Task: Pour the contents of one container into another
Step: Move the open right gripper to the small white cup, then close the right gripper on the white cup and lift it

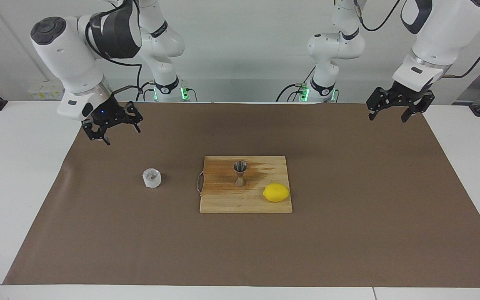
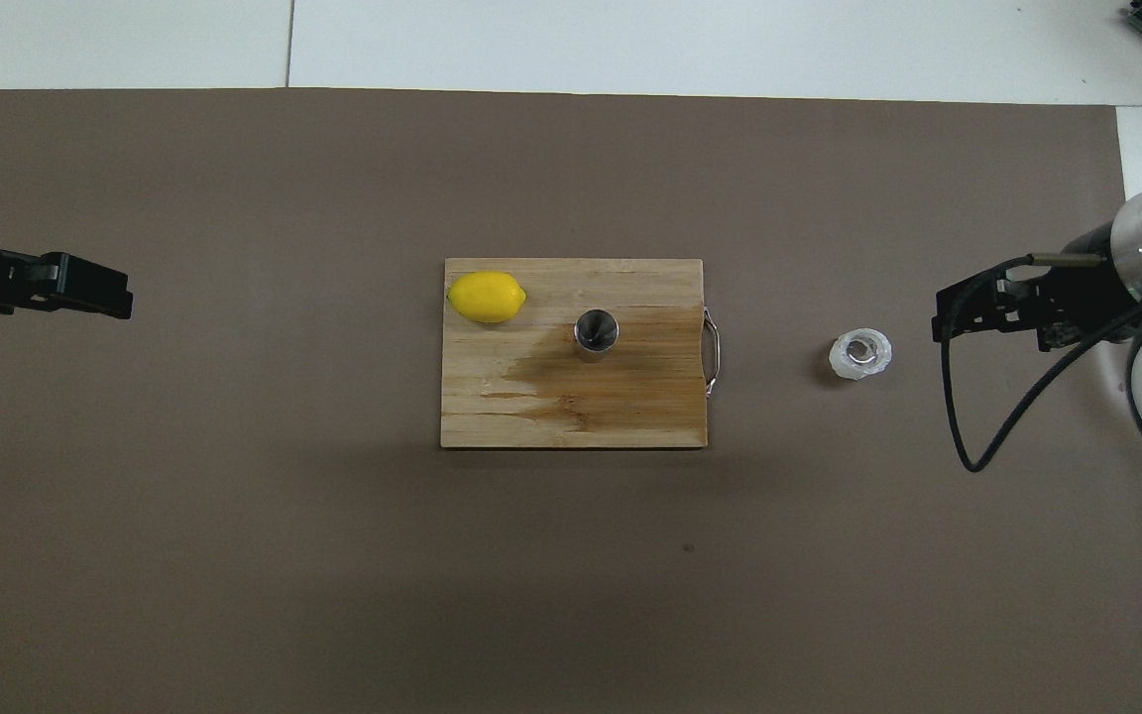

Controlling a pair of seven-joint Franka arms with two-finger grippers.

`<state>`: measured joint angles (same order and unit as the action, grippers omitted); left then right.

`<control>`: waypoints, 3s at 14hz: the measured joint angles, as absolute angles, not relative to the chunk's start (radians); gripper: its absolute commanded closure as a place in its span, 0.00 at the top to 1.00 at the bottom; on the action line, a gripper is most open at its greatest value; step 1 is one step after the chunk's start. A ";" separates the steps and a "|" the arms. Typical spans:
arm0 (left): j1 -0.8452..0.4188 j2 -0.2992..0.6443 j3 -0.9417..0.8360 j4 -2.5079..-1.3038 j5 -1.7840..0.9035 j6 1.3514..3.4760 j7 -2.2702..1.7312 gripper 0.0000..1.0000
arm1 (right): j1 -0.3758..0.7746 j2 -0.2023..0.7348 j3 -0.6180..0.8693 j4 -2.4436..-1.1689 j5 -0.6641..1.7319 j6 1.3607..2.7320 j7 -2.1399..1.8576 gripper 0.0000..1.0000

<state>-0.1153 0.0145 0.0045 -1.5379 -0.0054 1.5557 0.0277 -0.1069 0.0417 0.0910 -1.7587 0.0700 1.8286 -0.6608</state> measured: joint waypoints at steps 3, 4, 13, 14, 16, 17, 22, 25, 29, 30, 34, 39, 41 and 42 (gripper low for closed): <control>-0.115 0.015 0.005 -1.539 -0.005 1.551 0.028 1.00 | -0.151 0.085 0.092 -1.845 0.101 1.949 -0.990 1.00; -0.115 0.014 0.005 -1.539 -0.005 1.541 0.028 1.00 | -0.174 0.114 0.091 -1.866 0.144 1.996 -1.118 1.00; -0.115 0.009 0.004 -1.552 -0.005 1.529 0.028 1.00 | -0.284 0.207 0.090 -2.023 0.662 2.057 -1.904 1.00; -0.114 0.009 0.006 -1.552 -0.005 1.529 0.028 1.00 | -0.296 0.207 0.090 -2.028 0.681 2.045 -1.943 1.00; -0.113 0.009 0.008 -1.552 -0.005 1.529 0.028 1.00 | -0.305 0.214 0.091 -2.041 0.744 2.031 -2.001 1.00; -0.113 0.009 0.008 -1.552 -0.005 1.529 0.028 1.00 | -0.304 0.228 0.092 -2.048 0.790 2.025 -2.044 1.00; -0.113 0.009 0.008 -1.552 -0.005 1.528 0.028 1.00 | -0.307 0.364 0.094 -2.051 0.906 2.025 -2.267 1.00; -0.113 0.009 0.008 -1.552 -0.005 1.528 0.028 1.00 | -0.315 0.383 0.093 -2.050 0.920 2.025 -2.309 1.00; -0.113 0.009 0.008 -1.552 -0.005 1.528 0.028 1.00 | -0.316 0.383 0.094 -2.046 0.921 2.025 -2.327 1.00; -0.113 0.009 0.008 -1.552 -0.005 1.528 0.028 1.00 | -0.316 0.383 0.094 -2.046 0.921 2.025 -2.330 1.00; -0.113 0.009 0.008 -1.552 -0.005 1.528 0.028 1.00 | -0.307 0.383 0.096 -2.045 0.921 2.037 -2.333 0.50; -0.113 0.009 0.008 -1.552 -0.005 1.528 0.028 1.00 | -0.304 0.384 0.101 -2.040 0.921 2.060 -2.333 0.10; -0.113 0.009 0.008 -1.552 -0.005 1.528 0.028 1.00 | -0.297 0.384 0.105 -2.018 0.921 2.061 -2.334 0.10; -0.113 0.009 0.008 -1.552 -0.005 1.528 0.028 1.00 | -0.287 0.384 0.105 -2.000 0.921 2.061 -2.317 0.10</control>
